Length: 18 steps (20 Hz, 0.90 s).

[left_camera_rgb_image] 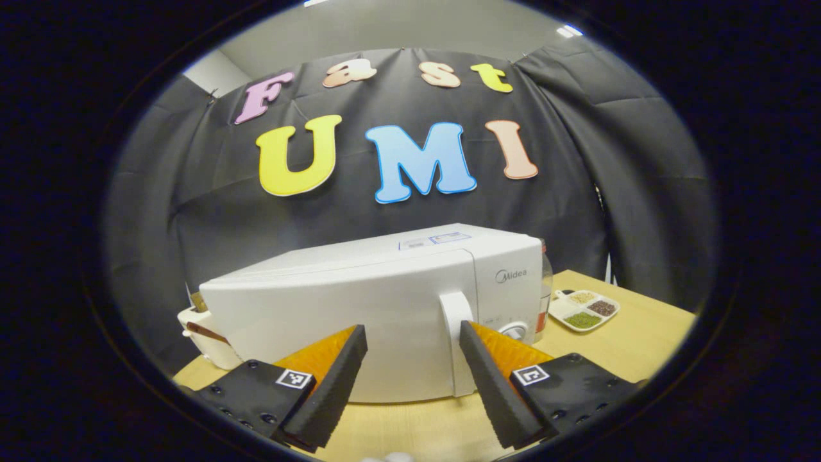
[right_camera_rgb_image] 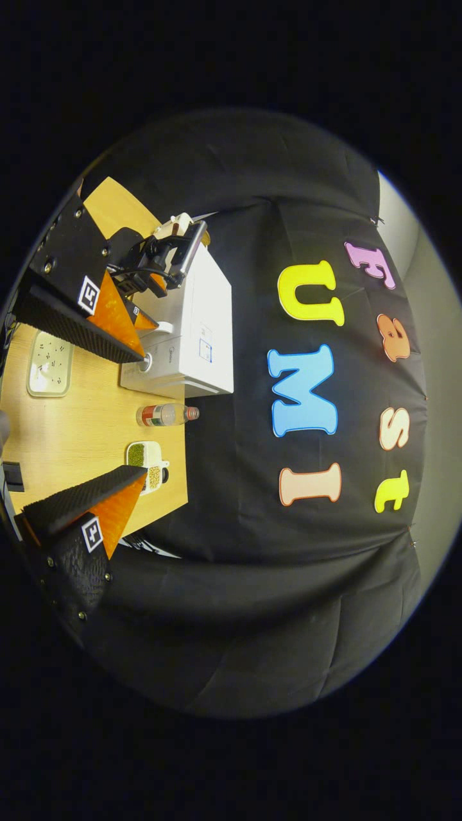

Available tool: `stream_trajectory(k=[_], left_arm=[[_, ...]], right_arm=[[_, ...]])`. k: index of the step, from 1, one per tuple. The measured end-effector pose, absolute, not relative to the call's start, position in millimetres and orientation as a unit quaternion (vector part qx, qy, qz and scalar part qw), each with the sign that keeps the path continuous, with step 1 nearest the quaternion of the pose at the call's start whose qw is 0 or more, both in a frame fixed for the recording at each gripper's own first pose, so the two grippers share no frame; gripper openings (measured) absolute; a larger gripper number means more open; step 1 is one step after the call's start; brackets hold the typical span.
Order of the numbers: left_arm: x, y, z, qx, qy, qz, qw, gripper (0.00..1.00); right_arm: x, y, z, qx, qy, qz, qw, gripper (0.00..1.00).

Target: Open the microwave oven with the left hand, put the food in, and close the microwave oven.

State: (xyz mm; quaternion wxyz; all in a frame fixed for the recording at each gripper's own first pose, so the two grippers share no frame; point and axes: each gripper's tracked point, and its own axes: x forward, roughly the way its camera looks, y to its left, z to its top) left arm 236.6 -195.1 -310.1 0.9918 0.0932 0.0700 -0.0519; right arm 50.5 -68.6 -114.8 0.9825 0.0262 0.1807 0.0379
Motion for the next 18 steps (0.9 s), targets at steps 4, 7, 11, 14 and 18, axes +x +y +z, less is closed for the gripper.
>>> stream_trajectory(k=[4, 7, 11, 14, 18], left_arm=[[200, -181, -284, 0.091, 0.066, -0.050, 0.992, 1.00], [165, -148, -250, 0.091, 0.064, -0.038, 0.993, 1.00], [121, -85, -182, 0.074, 0.054, -0.002, 0.996, 0.97], [91, -46, -136, 0.057, 0.048, 0.009, 0.997, 0.99], [58, 1, -101, 0.029, 0.051, 0.027, 0.998, 0.95]], right_arm=[[57, -55, -99, 0.033, 0.160, 0.055, 0.985, 0.98], [68, -40, -92, 0.028, 0.144, 0.068, 0.987, 0.98], [77, -11, -77, 0.056, 0.126, 0.092, 0.986, 0.98], [82, -3, -65, 0.062, 0.109, 0.091, 0.988, 0.98], [81, 4, -52, 0.055, 0.085, 0.078, 0.992, 0.98]])
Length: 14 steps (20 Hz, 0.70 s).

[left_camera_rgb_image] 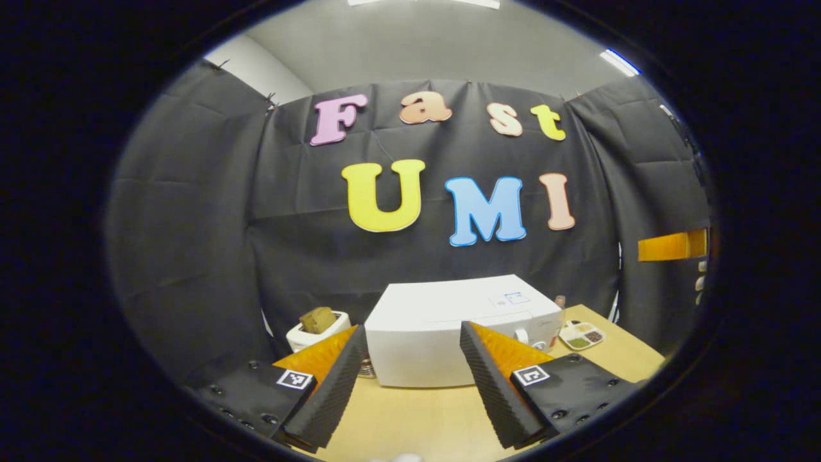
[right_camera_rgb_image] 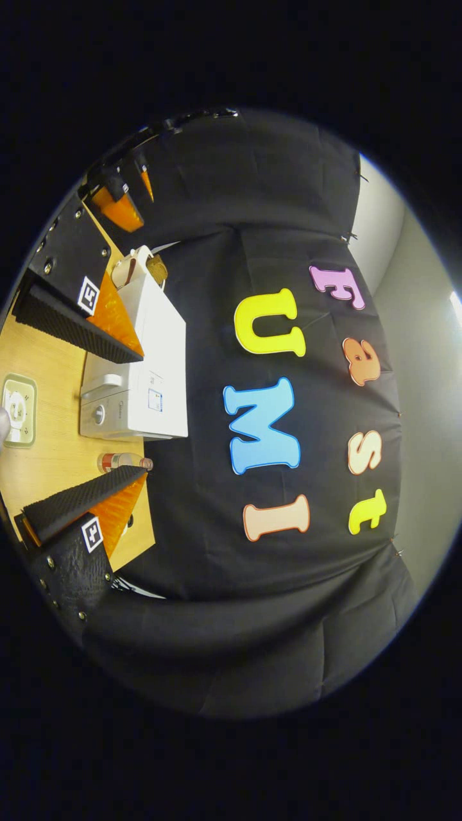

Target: Open the microwave oven with the left hand, put the food in, and close the microwave oven.

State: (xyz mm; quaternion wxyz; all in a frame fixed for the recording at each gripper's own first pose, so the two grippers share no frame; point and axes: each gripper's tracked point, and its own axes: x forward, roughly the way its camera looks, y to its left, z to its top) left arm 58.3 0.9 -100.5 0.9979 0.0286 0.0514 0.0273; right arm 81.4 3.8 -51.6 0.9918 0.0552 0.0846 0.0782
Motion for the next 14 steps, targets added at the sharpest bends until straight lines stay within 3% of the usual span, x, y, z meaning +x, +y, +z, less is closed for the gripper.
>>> stream_trajectory(k=[3, 7, 8, 9, 10, 11, 14], left_arm=[[42, 28, -86, 0.011, 0.047, 0.044, 0.998, 1.00], [27, 48, -74, 0.013, 0.040, 0.052, 0.998, 0.98], [25, 53, -69, 0.013, 0.038, 0.052, 0.998, 0.95], [24, 56, -65, 0.013, 0.032, 0.052, 0.998, 0.98], [23, 58, -61, 0.013, 0.030, 0.052, 0.998, 1.00], [22, 60, -58, 0.014, 0.025, 0.052, 0.998, 0.98], [20, 61, -46, 0.019, 0.012, 0.048, 0.999, 0.98]], right_arm=[[79, 7, -46, 0.032, 0.072, 0.062, 0.995, 0.98], [72, 14, -43, 0.033, 0.059, 0.054, 0.996, 0.98], [69, 14, -43, 0.034, 0.056, 0.052, 0.996, 0.93], [68, 15, -42, 0.037, 0.053, 0.051, 0.997, 0.98], [66, 16, -42, 0.039, 0.053, 0.049, 0.997, 0.93], [66, 16, -42, 0.042, 0.052, 0.046, 0.997, 0.98], [62, 19, -39, 0.048, 0.049, 0.045, 0.997, 0.98]])
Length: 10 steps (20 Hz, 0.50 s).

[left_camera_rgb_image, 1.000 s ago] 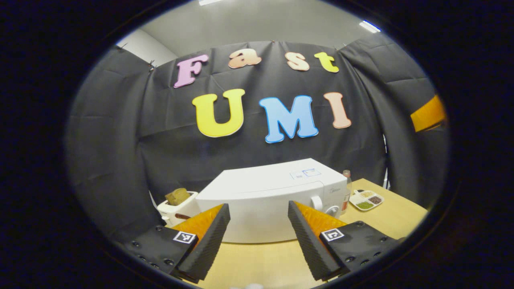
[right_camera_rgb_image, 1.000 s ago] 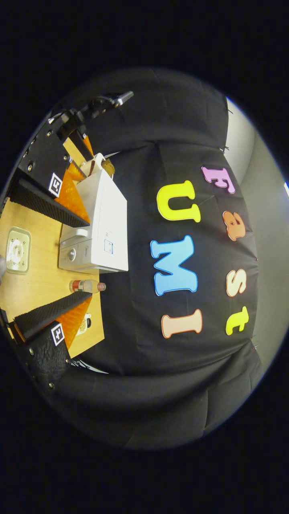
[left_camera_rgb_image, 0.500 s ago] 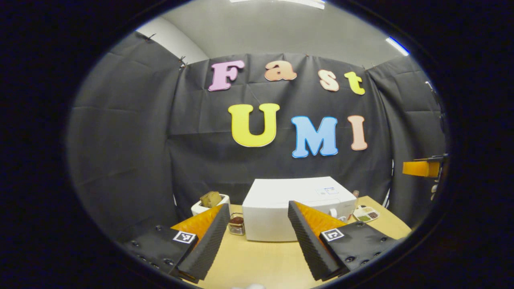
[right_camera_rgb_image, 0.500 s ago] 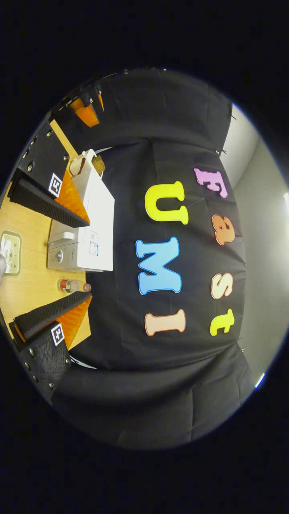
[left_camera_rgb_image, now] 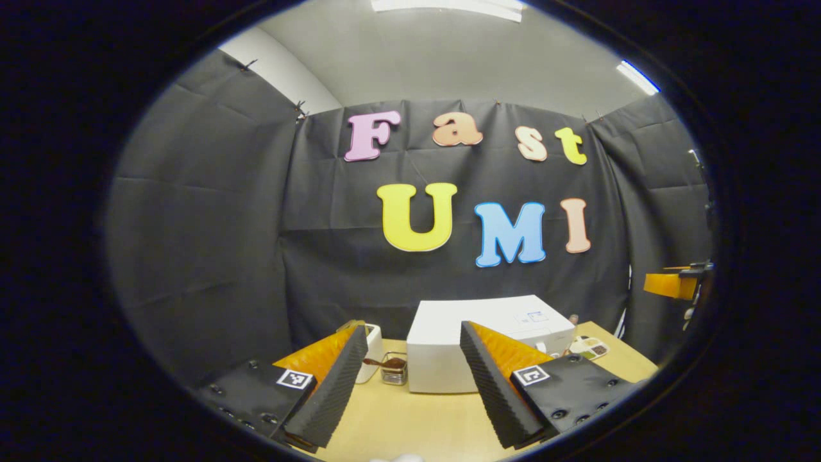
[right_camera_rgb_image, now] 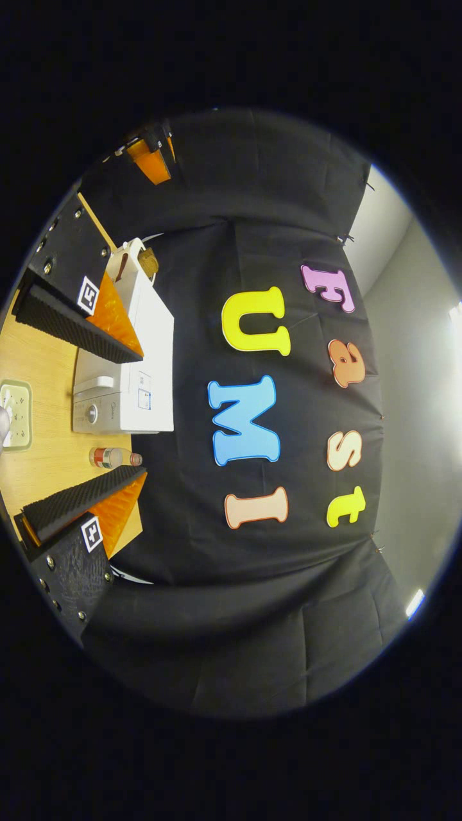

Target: Open the microwave oven with the left hand, put the food in, and close the microwave oven.

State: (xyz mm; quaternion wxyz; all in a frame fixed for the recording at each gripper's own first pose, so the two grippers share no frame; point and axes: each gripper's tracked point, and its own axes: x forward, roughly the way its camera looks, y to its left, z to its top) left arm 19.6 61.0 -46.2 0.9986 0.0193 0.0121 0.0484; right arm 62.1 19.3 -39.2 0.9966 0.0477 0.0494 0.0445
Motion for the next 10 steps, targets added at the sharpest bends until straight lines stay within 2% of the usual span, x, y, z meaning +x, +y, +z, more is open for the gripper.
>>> stream_trajectory(k=[1, 2, 4, 7, 8, 9, 10], left_arm=[[20, 62, -44, 0.023, 0.011, 0.049, 0.998, 0.95], [20, 64, -42, 0.023, 0.009, 0.049, 0.998, 1.00], [20, 60, -38, 0.016, 0.006, 0.042, 0.999, 0.97], [21, 60, -33, 0.012, 0.001, 0.040, 0.999, 0.99], [22, 60, -31, 0.012, -0.001, 0.038, 0.999, 1.00], [23, 59, -29, 0.012, -0.003, 0.037, 0.999, 0.97], [24, 59, -28, 0.013, -0.003, 0.036, 0.999, 0.94]], right_arm=[[61, 20, -37, 0.047, 0.048, 0.044, 0.997, 0.98], [61, 21, -35, 0.048, 0.045, 0.045, 0.997, 0.98], [60, 22, -32, 0.045, 0.040, 0.043, 0.997, 0.98], [61, 23, -29, 0.042, 0.037, 0.042, 0.998, 0.98], [61, 24, -28, 0.042, 0.036, 0.043, 0.998, 0.93], [61, 24, -26, 0.040, 0.033, 0.042, 0.998, 0.98], [61, 24, -25, 0.038, 0.030, 0.040, 0.998, 0.93]])
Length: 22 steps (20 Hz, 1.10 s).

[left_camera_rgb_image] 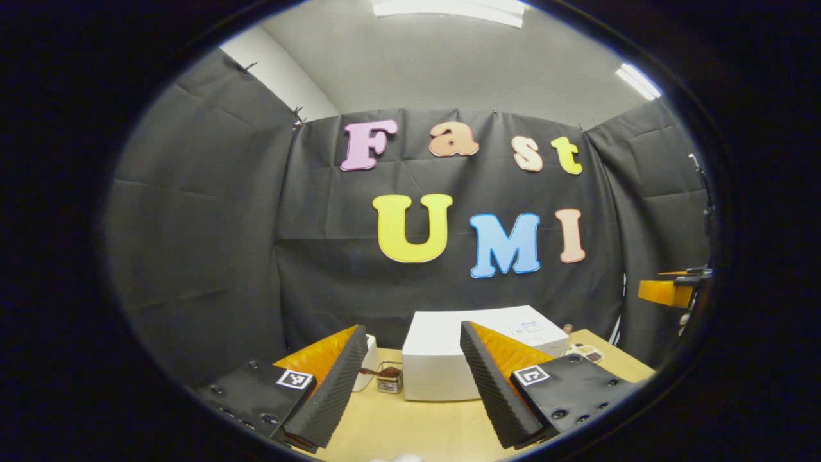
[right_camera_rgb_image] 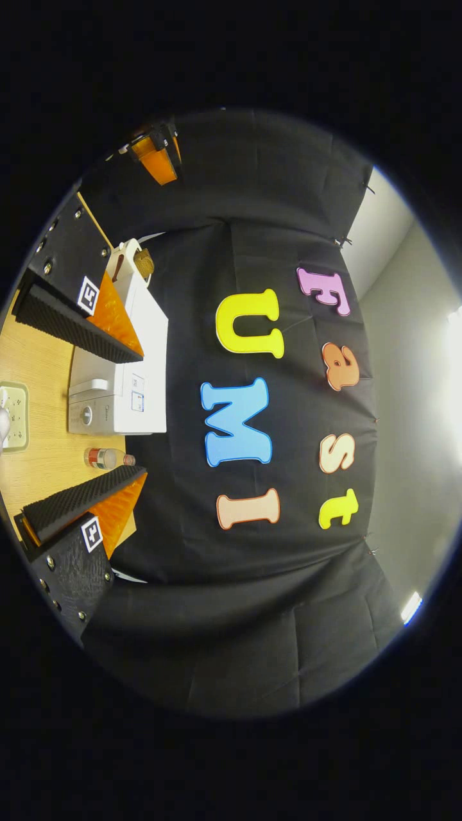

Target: Open the microwave oven with the left hand, put the food in, and close the microwave oven.

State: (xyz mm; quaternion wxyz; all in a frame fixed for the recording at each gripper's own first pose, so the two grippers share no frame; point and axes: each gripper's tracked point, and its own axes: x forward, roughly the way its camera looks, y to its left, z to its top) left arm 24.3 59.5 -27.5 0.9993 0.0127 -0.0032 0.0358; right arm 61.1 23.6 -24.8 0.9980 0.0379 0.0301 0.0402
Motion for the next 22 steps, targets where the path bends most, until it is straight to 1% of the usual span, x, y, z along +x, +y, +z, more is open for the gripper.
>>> stream_trajectory(k=[1, 2, 3, 6, 9, 10, 12, 13, 14, 15, 16, 19, 20, 21, 22], left_arm=[[26, 60, -28, 0.014, -0.004, 0.036, 0.999, 0.98], [27, 61, -26, 0.016, -0.005, 0.036, 0.999, 0.99], [30, 61, -26, 0.015, -0.005, 0.035, 0.999, 1.00], [35, 62, -24, 0.011, -0.004, 0.032, 0.999, 0.97], [39, 62, -22, 0.014, -0.005, 0.028, 0.999, 0.97], [41, 62, -22, 0.015, -0.005, 0.027, 1.000, 1.00], [43, 61, -19, 0.015, -0.007, 0.023, 1.000, 0.94], [43, 60, -19, 0.017, -0.006, 0.022, 1.000, 0.94], [44, 59, -19, 0.019, -0.007, 0.020, 1.000, 1.00], [46, 59, -21, 0.021, -0.006, 0.018, 1.000, 1.00], [46, 59, -21, 0.021, -0.006, 0.019, 1.000, 0.98], [50, 55, -21, 0.011, -0.005, 0.015, 1.000, 0.98], [50, 54, -21, 0.009, -0.004, 0.012, 1.000, 1.00], [49, 53, -22, 0.008, -0.005, 0.011, 1.000, 0.95], [49, 51, -22, 0.009, -0.005, 0.008, 1.000, 0.97]], right_arm=[[61, 22, -22, 0.035, 0.023, 0.036, 0.998, 0.93], [61, 21, -18, 0.033, 0.016, 0.034, 0.999, 0.98], [61, 22, -17, 0.032, 0.014, 0.034, 0.999, 0.98], [61, 22, -17, 0.031, 0.011, 0.030, 0.999, 0.98], [61, 21, -18, 0.038, 0.014, 0.025, 0.999, 0.98], [61, 19, -19, 0.037, 0.015, 0.024, 0.999, 0.98], [59, 17, -20, 0.036, 0.017, 0.020, 0.999, 0.98], [58, 16, -20, 0.035, 0.017, 0.018, 0.999, 0.98], [58, 15, -20, 0.033, 0.017, 0.014, 0.999, 0.98], [57, 14, -20, 0.033, 0.016, 0.013, 0.999, 0.98], [56, 15, -21, 0.035, 0.016, 0.013, 0.999, 0.98], [55, 16, -25, 0.039, 0.021, 0.011, 0.999, 0.98], [55, 17, -25, 0.039, 0.021, 0.012, 0.999, 0.98], [56, 17, -27, 0.038, 0.025, 0.011, 0.999, 0.98], [56, 17, -30, 0.038, 0.027, 0.010, 0.999, 0.98]])
